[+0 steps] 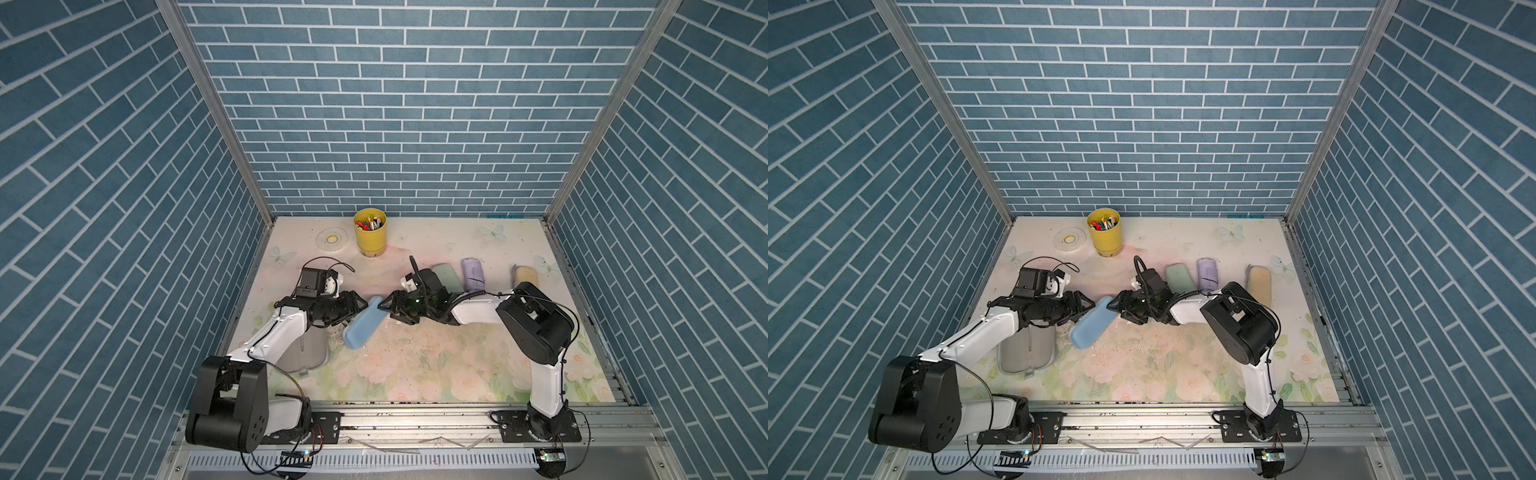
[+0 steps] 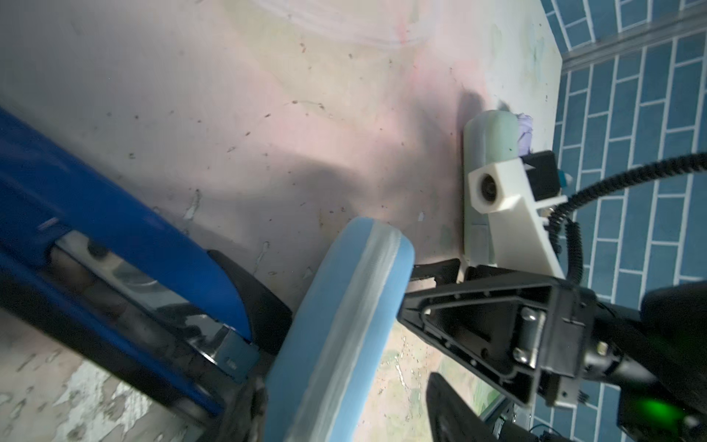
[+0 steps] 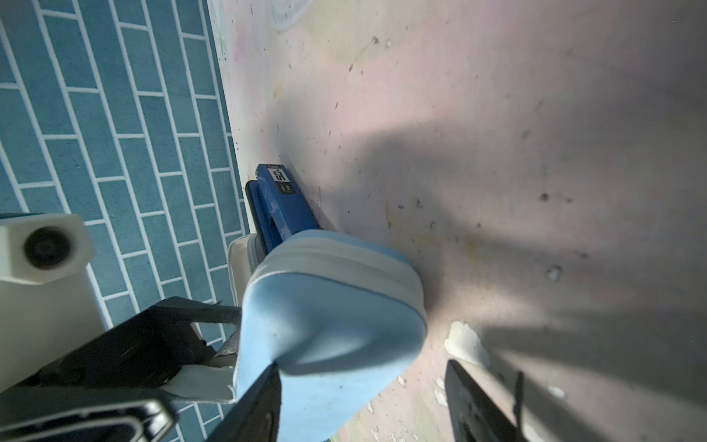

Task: Put umbrellas into zippered umbrella sleeves
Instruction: Pick up the umbrella sleeve at the center of the board.

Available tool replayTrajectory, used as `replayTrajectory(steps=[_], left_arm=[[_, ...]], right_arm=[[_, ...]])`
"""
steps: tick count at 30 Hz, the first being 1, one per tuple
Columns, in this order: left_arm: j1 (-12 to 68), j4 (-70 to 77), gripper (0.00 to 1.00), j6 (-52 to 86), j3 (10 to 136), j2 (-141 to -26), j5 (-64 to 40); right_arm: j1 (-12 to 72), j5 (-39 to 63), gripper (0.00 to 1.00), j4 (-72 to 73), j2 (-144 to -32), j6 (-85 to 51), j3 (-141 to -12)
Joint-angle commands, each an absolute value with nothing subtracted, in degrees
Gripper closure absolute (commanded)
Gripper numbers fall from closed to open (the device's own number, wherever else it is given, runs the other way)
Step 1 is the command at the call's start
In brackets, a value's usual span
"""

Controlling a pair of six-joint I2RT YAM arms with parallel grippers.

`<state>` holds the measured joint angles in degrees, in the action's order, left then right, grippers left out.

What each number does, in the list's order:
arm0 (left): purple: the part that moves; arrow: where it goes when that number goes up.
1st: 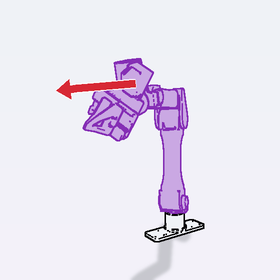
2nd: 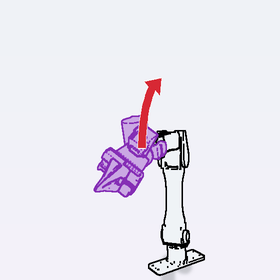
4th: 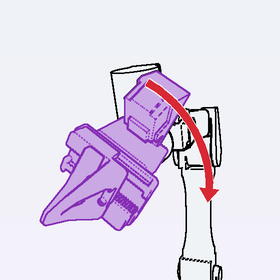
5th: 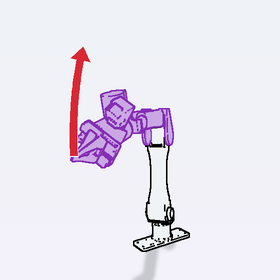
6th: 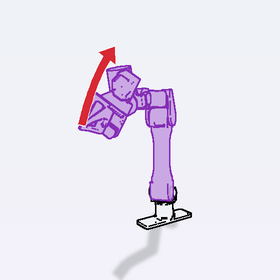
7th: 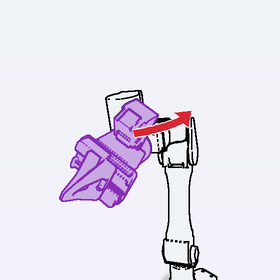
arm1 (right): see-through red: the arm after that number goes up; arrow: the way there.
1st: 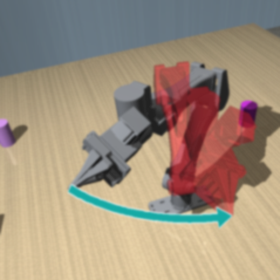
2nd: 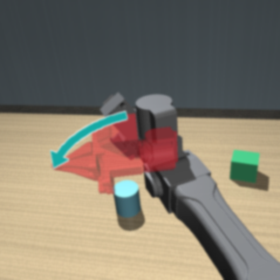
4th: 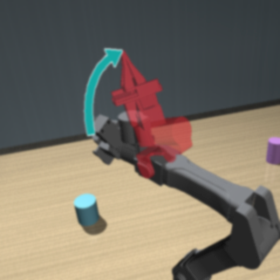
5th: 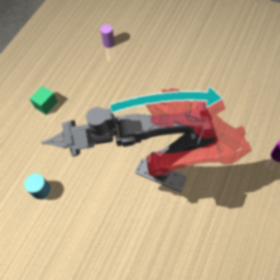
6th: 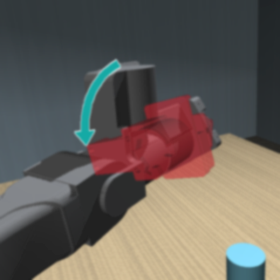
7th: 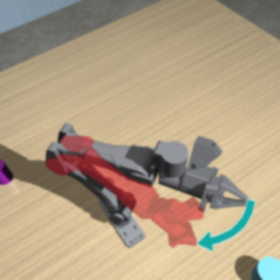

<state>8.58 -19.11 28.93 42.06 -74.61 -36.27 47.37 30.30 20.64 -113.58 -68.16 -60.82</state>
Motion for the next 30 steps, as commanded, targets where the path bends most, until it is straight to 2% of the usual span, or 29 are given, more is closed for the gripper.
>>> replayTrajectory(steps=[1,6,20,30], left_arm=[[8.35,-26.67,0.28,22.9,43.63,-73.57,-39.29],[10.8,-33.35,0.27,18.41,45.29,-74.54,-35.2],[16.61,-41.5,0.24,12.77,50.23,-79.21,-20.92],[16.17,-34.73,0.24,14.18,54.46,-87.38,-28.63]], right_arm=[[47.68,30.94,0.38,21.46,-115.48,-69.42,-62.68],[47.61,31.16,0.46,21.32,-116.36,-69.49,-63.58],[47.51,30.92,0.55,21.75,-116.25,-68.91,-62.61],[47.39,31.81,0.61,22.6,-116.37,-68.36,-62.48]])
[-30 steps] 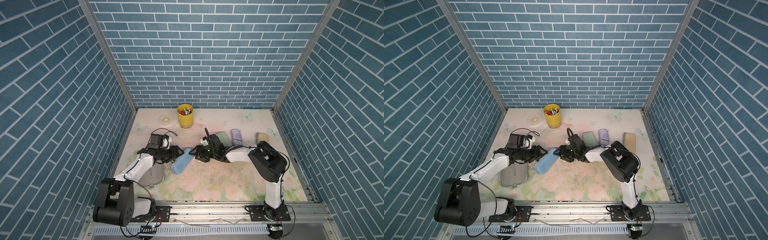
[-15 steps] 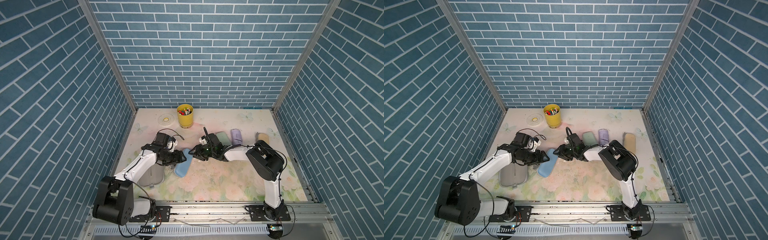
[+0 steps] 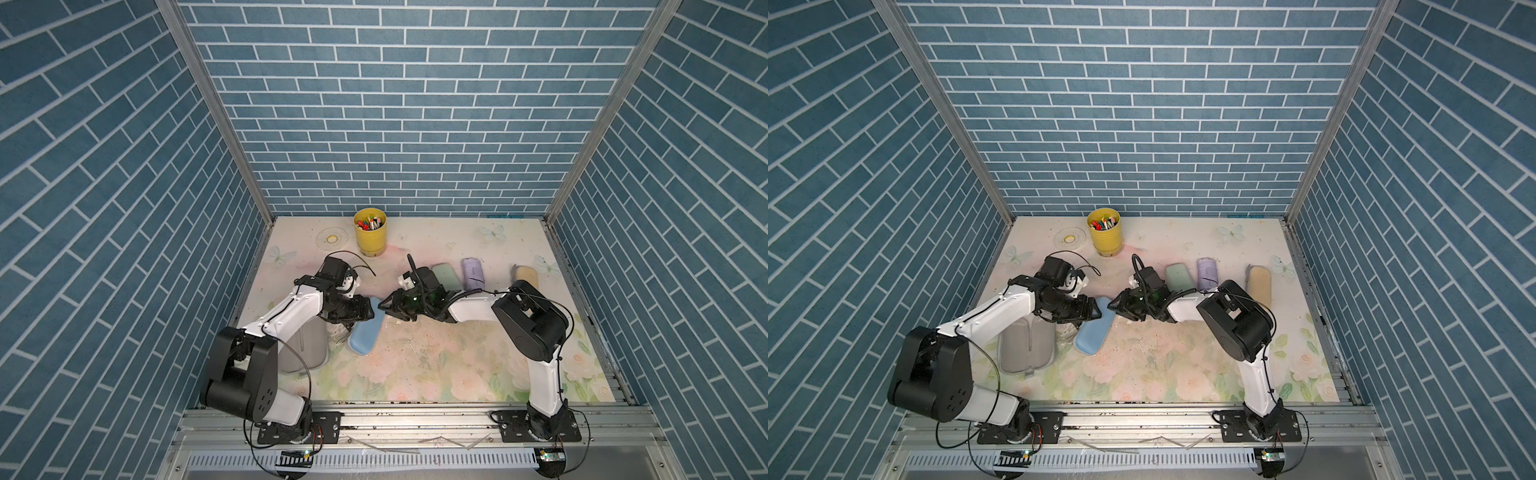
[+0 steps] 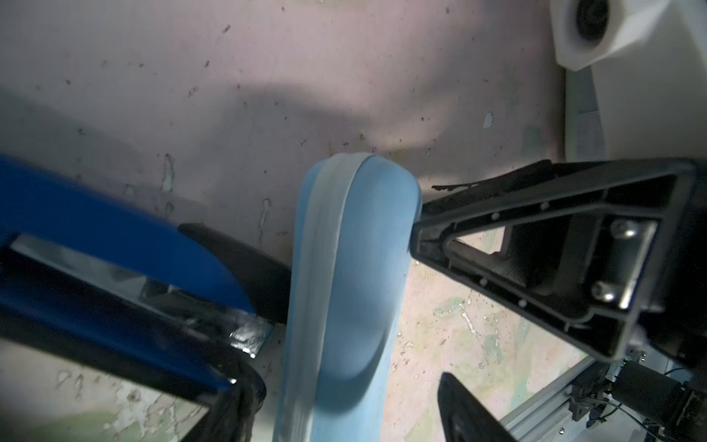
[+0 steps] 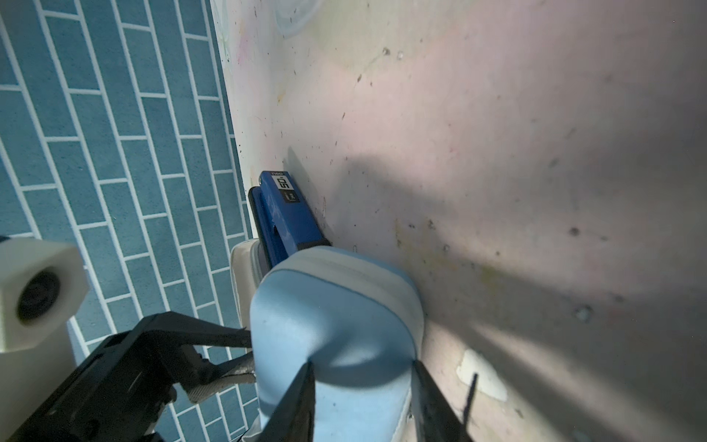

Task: Put umbrellas into zippered umbrella sleeves
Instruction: Pick up the umbrella sleeve at the center of the board.

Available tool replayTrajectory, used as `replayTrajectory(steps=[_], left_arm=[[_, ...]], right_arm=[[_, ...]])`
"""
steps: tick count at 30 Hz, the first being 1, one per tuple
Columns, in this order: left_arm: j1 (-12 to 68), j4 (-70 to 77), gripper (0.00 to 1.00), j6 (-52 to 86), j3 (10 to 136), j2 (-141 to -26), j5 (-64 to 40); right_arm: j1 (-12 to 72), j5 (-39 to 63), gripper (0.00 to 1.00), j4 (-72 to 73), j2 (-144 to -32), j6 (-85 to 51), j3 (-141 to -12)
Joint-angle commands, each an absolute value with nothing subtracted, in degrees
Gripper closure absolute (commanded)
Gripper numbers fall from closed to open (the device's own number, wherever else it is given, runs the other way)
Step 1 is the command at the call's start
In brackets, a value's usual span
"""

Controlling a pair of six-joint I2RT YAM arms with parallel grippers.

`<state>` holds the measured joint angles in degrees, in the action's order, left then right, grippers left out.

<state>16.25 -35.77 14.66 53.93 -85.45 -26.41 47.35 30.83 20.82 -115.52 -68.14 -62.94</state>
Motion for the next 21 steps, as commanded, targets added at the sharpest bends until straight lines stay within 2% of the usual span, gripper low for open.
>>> replayTrajectory(steps=[1,7,11,15,18,21], left_arm=[[16.17,-34.47,0.24,14.15,54.21,-88.13,-29.42],[18.38,-33.96,0.28,14.38,53.61,-91.74,-29.88],[19.95,-31.34,0.39,16.79,53.14,-92.71,-32.03],[19.73,-28.03,0.55,19.79,52.06,-91.64,-33.48],[19.09,-22.76,0.72,24.11,50.75,-90.01,-36.39],[18.9,-15.4,0.76,29.75,50.28,-87.1,-39.62]], right_arm=[[47.38,31.82,0.62,22.74,-116.43,-68.38,-62.44],[47.24,31.82,0.7,24.71,-117.23,-68.95,-61.97],[46.98,31.99,0.73,26.02,-117.19,-69.09,-61.56],[45.73,32.63,0.74,27.85,-114.81,-68.57,-58.93],[43.4,34.18,0.68,28.02,-110.21,-66.36,-55.33],[39.93,36.5,0.51,25.67,-103.03,-62.77,-50.41]])
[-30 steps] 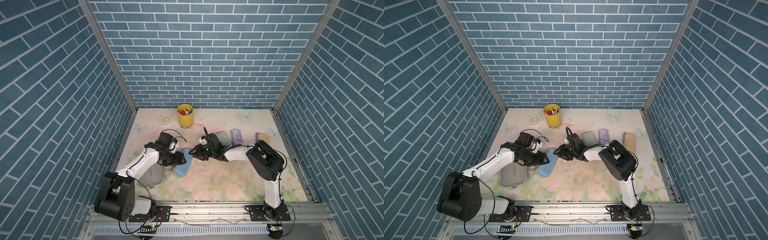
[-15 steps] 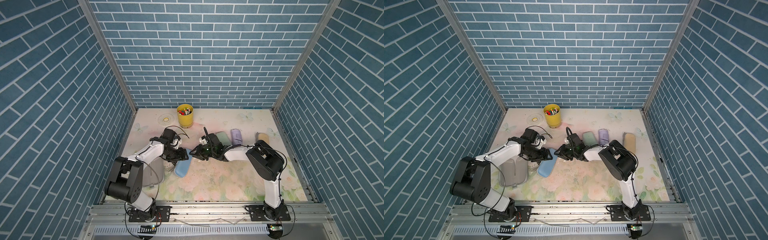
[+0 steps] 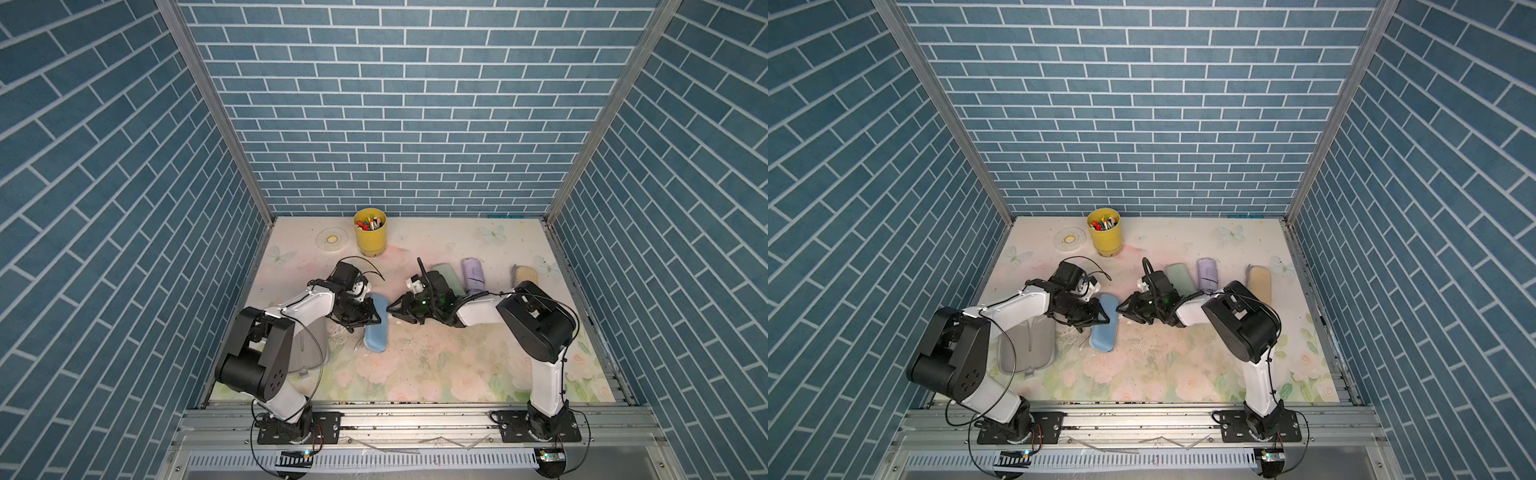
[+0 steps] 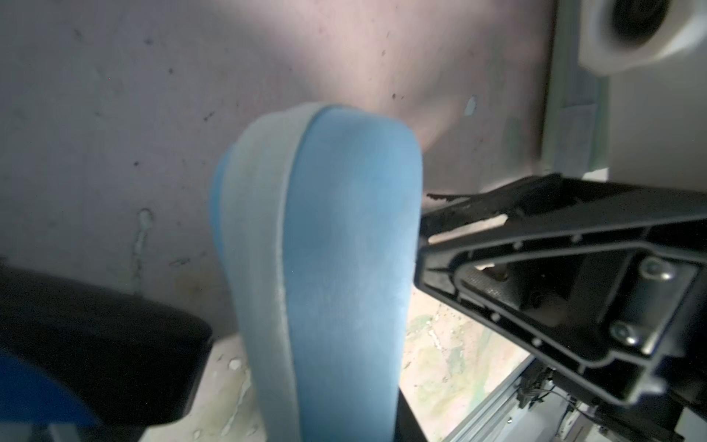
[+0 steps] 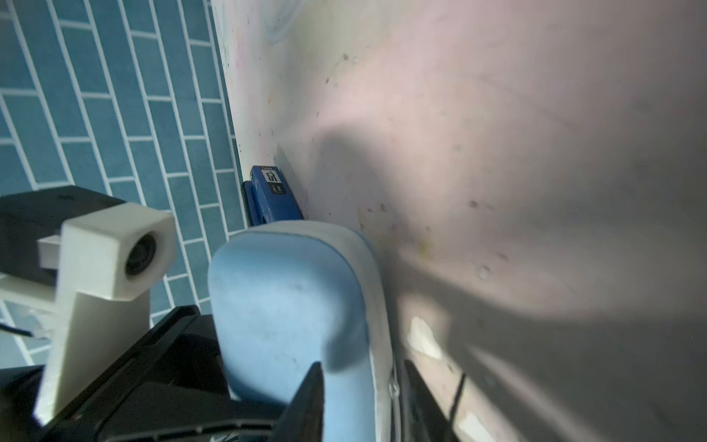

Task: Put umbrellas into zippered umbrella sleeves
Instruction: Pick up the umbrella sleeve at the center of the board.

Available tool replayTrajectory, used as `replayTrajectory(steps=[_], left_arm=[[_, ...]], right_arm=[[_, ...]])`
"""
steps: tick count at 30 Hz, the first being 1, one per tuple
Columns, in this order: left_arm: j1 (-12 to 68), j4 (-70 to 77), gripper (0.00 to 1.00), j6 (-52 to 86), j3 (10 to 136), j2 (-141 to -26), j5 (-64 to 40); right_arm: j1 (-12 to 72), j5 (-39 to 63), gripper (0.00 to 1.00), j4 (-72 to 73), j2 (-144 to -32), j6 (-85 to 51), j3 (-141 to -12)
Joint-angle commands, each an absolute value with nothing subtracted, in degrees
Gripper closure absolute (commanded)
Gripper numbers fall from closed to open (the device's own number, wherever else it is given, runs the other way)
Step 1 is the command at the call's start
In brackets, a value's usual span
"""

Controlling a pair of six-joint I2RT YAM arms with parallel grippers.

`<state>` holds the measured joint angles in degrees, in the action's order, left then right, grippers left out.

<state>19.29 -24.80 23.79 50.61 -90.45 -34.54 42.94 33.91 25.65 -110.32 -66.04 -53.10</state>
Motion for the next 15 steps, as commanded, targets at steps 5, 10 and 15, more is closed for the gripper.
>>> replayTrajectory(steps=[5,10,15], left_arm=[[18.81,-1.98,0.76,37.64,51.13,-82.89,-43.86],[19.3,12.37,0.76,47.76,50.54,-82.89,-48.24],[20.77,20.77,0.74,53.87,50.56,-82.96,-49.77]], right_arm=[[36.88,41.53,0.3,19.18,-93.21,-57.96,-46.02],[36.92,45.22,0.22,20.0,-90.56,-58.07,-47.1],[37.68,48.6,0.25,21.82,-91.14,-57.88,-50.02]])
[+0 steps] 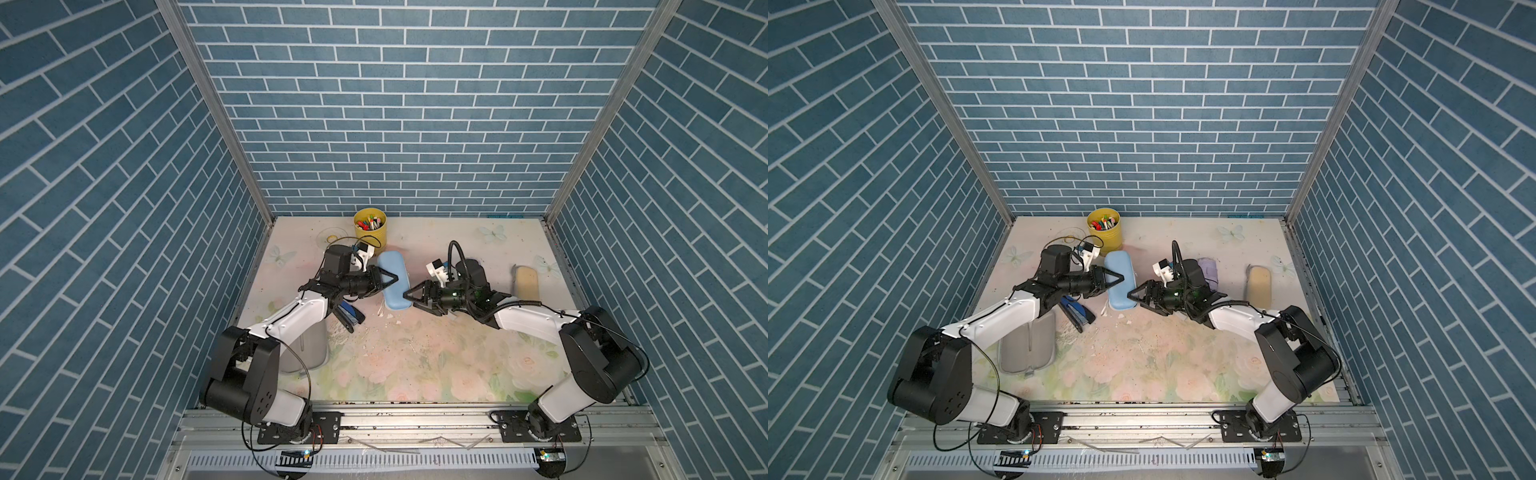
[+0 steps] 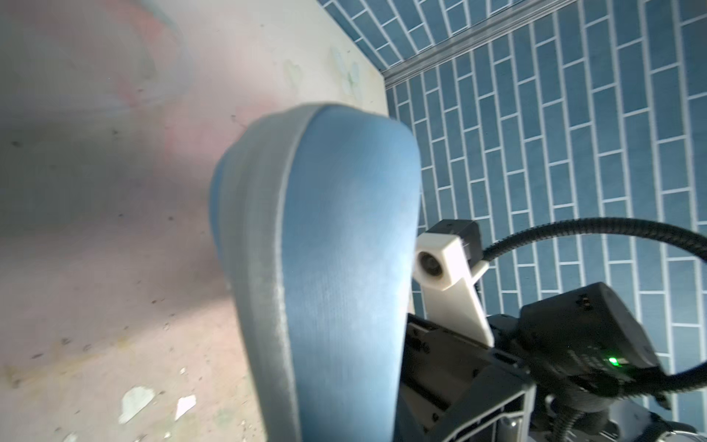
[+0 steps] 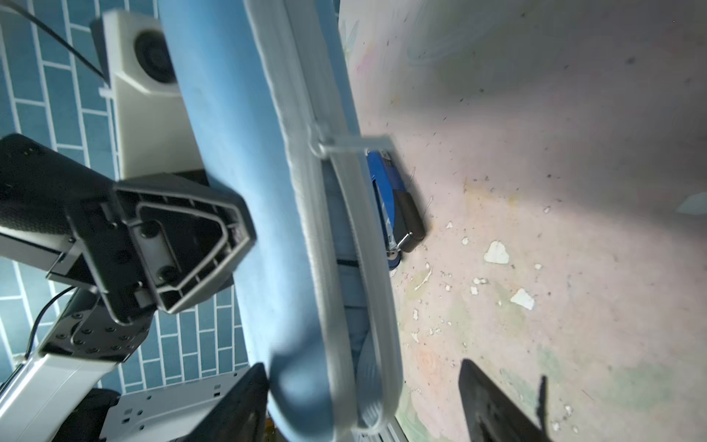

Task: Put umbrellas into zippered umbrella sleeves
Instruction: Pick up the umbrella sleeve at the center of the board.

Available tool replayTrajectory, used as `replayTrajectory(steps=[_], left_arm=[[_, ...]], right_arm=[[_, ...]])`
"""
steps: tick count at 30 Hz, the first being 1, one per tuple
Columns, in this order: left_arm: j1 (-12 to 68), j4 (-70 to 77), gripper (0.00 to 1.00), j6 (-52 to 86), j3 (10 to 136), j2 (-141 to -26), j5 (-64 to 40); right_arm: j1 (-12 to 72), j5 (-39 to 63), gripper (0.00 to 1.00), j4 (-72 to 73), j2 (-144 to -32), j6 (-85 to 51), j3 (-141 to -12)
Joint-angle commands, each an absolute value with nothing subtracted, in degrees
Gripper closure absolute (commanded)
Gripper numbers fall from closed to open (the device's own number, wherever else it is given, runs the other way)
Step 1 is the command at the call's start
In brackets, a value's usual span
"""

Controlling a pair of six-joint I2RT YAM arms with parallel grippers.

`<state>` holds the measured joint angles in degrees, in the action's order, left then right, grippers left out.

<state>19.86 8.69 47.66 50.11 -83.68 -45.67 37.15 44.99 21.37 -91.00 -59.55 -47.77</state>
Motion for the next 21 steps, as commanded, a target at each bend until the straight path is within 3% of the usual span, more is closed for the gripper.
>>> replayTrajectory(steps=[1,5,12,21], left_arm=[[20.99,22.28,0.74,55.01,50.54,-83.03,-49.92],[21.82,23.45,0.66,55.94,51.15,-83.41,-51.02],[21.09,20.23,0.37,54.47,52.01,-81.94,-51.44],[18.8,29.07,0.4,58.33,50.02,-84.98,-53.17]], right_arm=[[37.79,49.01,0.27,22.26,-91.25,-57.87,-50.43],[37.88,49.13,0.42,25.14,-90.27,-57.96,-51.05],[38.04,50.83,0.71,24.99,-88.3,-55.53,-52.39],[40.12,55.13,0.76,24.72,-86.77,-55.77,-53.35]])
